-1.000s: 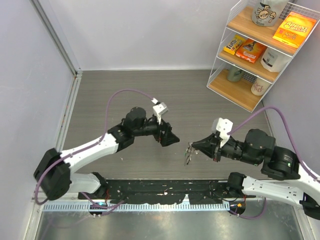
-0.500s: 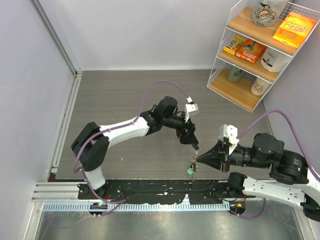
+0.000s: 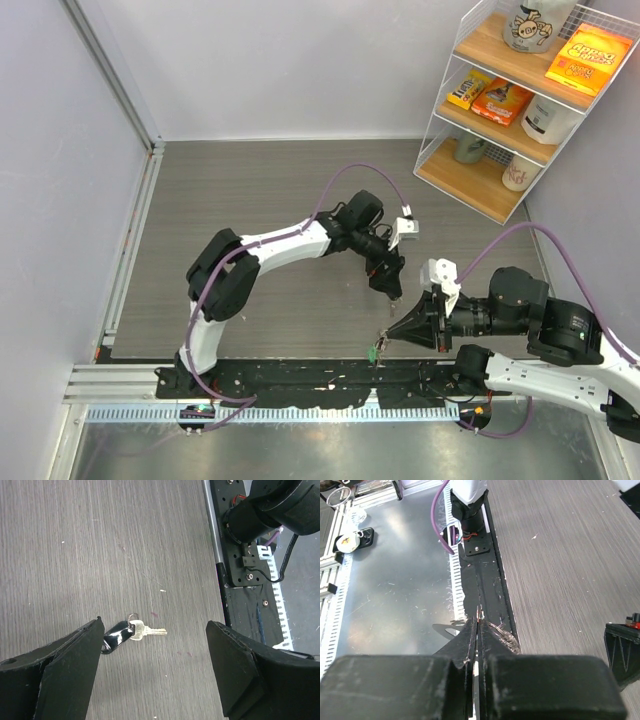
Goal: Put the keys on the keyring
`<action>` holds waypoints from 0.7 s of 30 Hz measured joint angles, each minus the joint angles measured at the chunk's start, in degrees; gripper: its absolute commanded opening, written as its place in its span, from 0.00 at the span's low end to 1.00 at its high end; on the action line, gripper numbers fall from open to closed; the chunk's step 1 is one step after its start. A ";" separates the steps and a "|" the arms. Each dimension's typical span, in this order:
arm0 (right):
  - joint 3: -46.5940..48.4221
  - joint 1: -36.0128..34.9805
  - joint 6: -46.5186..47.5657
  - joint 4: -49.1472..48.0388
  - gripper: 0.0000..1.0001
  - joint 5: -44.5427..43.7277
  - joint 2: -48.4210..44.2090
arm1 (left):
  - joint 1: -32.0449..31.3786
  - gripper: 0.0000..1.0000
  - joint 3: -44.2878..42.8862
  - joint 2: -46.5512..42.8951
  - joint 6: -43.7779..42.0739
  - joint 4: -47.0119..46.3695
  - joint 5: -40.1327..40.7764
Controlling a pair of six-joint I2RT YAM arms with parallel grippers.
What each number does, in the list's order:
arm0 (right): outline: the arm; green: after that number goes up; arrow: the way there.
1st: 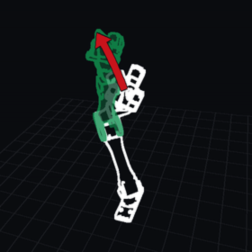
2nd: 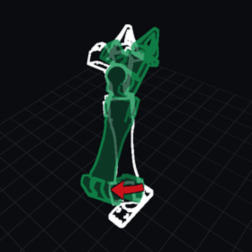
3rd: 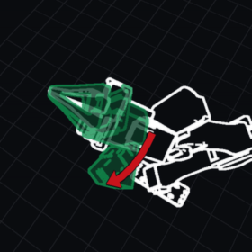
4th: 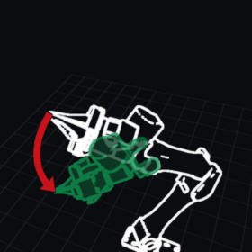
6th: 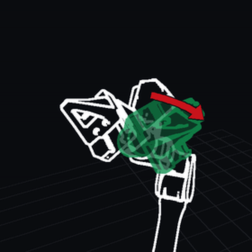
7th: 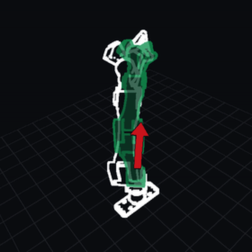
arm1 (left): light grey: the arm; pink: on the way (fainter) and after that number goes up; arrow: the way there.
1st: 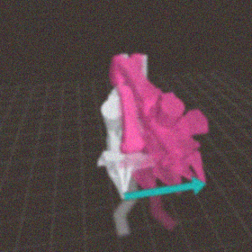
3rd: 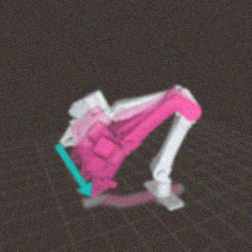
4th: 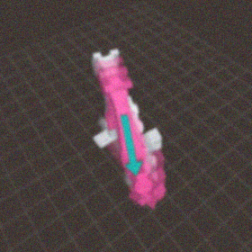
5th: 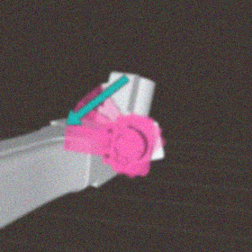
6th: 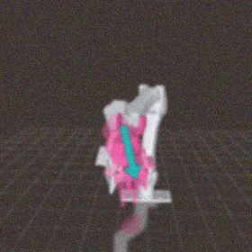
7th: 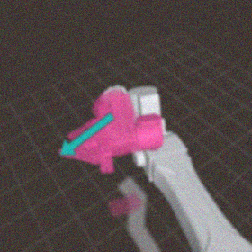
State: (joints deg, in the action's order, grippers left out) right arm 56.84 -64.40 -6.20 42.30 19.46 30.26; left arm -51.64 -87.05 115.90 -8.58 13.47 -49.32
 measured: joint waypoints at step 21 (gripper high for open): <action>-3.50 0.00 0.20 -1.22 0.05 4.46 -2.08 | -2.23 0.87 -15.89 14.19 -11.78 14.23 -3.45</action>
State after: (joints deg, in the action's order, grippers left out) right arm 53.34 -64.40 -6.00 41.08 23.92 28.18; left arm -53.87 -102.94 130.08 -20.36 27.70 -52.77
